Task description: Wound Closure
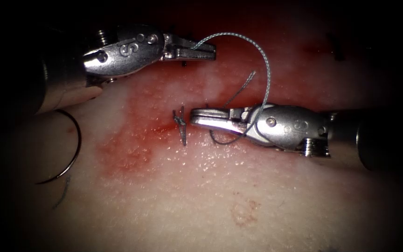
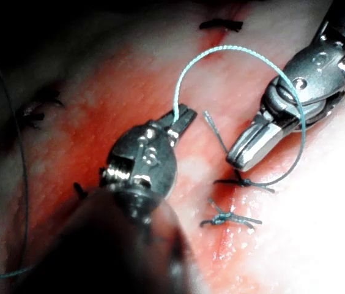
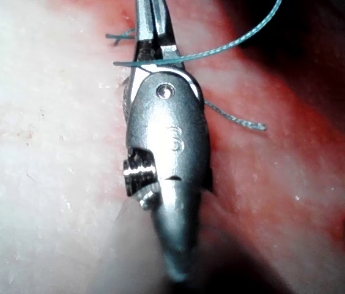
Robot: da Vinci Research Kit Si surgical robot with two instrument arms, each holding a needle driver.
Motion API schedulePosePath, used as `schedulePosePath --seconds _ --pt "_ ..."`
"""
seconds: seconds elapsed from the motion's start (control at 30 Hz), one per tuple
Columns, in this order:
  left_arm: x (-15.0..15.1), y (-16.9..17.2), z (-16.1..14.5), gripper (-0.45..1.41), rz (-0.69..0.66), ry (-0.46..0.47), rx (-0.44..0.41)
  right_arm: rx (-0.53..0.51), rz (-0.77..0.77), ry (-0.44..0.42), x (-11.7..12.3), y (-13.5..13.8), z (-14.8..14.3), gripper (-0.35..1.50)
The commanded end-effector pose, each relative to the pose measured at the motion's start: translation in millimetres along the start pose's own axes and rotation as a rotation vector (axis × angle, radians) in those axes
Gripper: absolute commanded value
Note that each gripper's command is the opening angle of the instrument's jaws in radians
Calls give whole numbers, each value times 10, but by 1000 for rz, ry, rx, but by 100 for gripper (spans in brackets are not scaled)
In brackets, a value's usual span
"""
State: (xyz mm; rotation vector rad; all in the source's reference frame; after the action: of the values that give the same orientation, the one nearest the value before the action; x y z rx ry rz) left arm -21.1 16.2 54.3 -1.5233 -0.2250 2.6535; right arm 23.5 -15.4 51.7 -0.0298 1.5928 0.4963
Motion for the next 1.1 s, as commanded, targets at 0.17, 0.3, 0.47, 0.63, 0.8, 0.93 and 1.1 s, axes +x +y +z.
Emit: schedulePosePath --seconds 0.17,0.3,0.47,0.63,0.8,0.93,1.1 --pt "-35 8 29 -45 27 -58 4 -65 99 38 -3 -1 -4 -35" --pt "-52 11 37 -45 19 -70 25 -83 132 50 3 0 -10 -35" --pt "-63 16 50 -45 16 -88 48 -101 159 64 12 0 -9 -35" --pt "-62 33 63 -45 14 -151 96 -234 253 114 27 -1 -5 -35" --pt "-54 52 64 -45 13 -207 142 -368 466 81 35 -3 1 -35" --pt "-48 65 59 -45 20 -258 181 -514 633 17 35 -3 1 -35" --pt "-42 74 57 -45 28 -304 211 -730 731 -100 28 -6 -3 16"
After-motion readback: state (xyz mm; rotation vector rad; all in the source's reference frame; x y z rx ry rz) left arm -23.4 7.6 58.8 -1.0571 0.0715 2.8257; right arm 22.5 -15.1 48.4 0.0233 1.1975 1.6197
